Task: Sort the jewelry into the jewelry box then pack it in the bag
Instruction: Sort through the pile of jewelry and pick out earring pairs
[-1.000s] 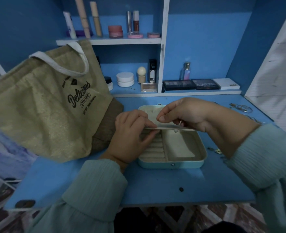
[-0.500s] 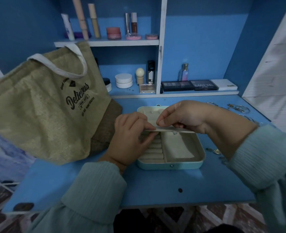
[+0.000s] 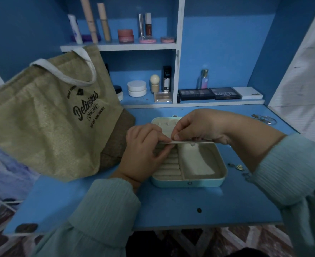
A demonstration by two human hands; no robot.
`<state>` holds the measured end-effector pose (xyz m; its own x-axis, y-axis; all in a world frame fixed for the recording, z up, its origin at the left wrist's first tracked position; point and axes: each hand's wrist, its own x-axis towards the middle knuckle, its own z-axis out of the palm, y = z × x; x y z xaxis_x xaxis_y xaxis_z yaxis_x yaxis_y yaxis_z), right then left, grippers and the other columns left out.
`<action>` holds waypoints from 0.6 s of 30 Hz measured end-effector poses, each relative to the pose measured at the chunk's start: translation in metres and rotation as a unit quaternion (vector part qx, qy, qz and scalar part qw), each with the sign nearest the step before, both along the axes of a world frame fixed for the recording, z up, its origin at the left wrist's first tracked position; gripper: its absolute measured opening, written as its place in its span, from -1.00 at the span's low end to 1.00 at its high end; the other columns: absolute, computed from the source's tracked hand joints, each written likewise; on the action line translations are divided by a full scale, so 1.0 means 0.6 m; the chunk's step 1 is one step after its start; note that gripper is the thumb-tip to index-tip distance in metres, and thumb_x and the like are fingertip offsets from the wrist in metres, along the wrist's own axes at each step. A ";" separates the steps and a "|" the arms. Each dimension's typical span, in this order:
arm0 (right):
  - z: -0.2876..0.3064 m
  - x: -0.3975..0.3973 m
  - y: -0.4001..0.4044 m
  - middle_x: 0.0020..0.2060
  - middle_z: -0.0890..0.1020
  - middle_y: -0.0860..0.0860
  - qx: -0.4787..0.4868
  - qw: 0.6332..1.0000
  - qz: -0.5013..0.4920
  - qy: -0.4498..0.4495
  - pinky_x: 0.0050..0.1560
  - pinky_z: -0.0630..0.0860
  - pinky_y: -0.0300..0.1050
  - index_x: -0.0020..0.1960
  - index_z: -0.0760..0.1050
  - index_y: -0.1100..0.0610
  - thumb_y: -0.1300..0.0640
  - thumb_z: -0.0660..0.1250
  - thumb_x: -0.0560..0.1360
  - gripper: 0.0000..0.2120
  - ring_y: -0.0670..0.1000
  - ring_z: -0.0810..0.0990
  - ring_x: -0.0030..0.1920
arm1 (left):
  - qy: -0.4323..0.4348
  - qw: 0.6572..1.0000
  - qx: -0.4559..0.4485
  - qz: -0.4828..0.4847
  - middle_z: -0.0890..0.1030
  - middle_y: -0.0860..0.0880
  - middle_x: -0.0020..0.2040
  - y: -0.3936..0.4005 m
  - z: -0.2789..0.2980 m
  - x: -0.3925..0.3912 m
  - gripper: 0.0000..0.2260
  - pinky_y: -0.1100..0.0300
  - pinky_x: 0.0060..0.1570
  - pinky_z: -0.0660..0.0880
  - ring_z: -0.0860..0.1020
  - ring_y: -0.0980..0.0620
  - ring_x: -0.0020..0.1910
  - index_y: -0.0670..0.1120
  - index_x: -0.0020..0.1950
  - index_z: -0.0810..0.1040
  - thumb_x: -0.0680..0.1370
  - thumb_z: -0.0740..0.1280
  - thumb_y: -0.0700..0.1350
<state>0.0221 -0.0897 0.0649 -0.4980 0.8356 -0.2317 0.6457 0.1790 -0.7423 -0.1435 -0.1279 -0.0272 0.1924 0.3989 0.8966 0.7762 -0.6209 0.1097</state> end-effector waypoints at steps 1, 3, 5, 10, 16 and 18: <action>0.001 0.000 -0.001 -0.41 0.57 -0.06 -0.002 1.000 0.002 -0.002 -0.15 0.42 -0.17 -0.28 0.61 0.03 0.18 0.40 0.42 -0.88 -0.08 0.47 -0.30 | -0.004 1.000 -0.003 0.001 0.43 0.08 -0.09 0.001 0.000 -0.001 -0.87 0.20 0.00 0.21 0.42 0.07 -0.09 0.05 -0.09 0.38 0.46 0.31 0.02; 0.002 -0.002 -0.002 -0.43 0.55 -0.07 -0.012 1.000 0.007 -0.005 -0.21 0.39 -0.21 -0.24 0.59 0.04 0.16 0.37 0.44 -0.90 -0.09 0.44 -0.34 | -0.009 1.000 -0.006 0.002 0.40 0.09 -0.09 0.002 0.000 -0.002 -0.87 0.21 -0.01 0.21 0.42 0.07 -0.10 0.05 -0.09 0.38 0.46 0.31 0.02; 0.004 -0.004 -0.002 -0.38 0.54 -0.03 -0.017 1.000 0.012 -0.011 -0.20 0.39 -0.17 -0.23 0.58 0.05 0.16 0.35 0.46 -0.90 -0.06 0.43 -0.32 | -0.009 1.000 -0.002 0.001 0.46 0.06 -0.11 0.002 0.000 -0.002 -0.88 0.20 -0.02 0.22 0.43 0.06 -0.10 0.04 -0.09 0.39 0.47 0.30 0.02; 0.008 -0.007 0.000 -0.40 0.55 -0.08 0.022 0.997 0.036 -0.057 -0.09 0.43 -0.13 -0.27 0.58 0.03 0.11 0.34 0.44 -0.88 -0.06 0.45 -0.30 | -0.008 1.000 0.005 0.006 0.43 0.06 -0.11 0.003 -0.002 0.000 -0.88 0.18 -0.03 0.24 0.43 0.06 -0.11 0.04 -0.09 0.40 0.48 0.31 0.02; 0.009 -0.010 0.006 -0.35 0.57 -0.01 0.024 0.997 0.033 -0.062 -0.04 0.46 -0.06 -0.27 0.61 0.05 0.12 0.39 0.39 -0.93 0.01 0.45 -0.27 | -0.009 1.000 0.001 0.010 0.51 0.02 -0.15 0.001 -0.002 0.000 -0.87 0.18 -0.02 0.23 0.43 0.07 -0.12 0.05 -0.10 0.39 0.46 0.32 0.01; 0.009 -0.007 0.006 -0.33 0.59 -0.02 0.024 0.998 0.022 -0.056 -0.01 0.48 -0.06 -0.22 0.63 0.07 0.10 0.40 0.39 -0.94 -0.02 0.48 -0.24 | -0.017 1.000 -0.003 0.011 0.55 -0.05 -0.20 0.001 -0.001 0.001 -0.87 0.17 -0.02 0.24 0.44 0.06 -0.12 0.05 -0.10 0.40 0.45 0.34 0.00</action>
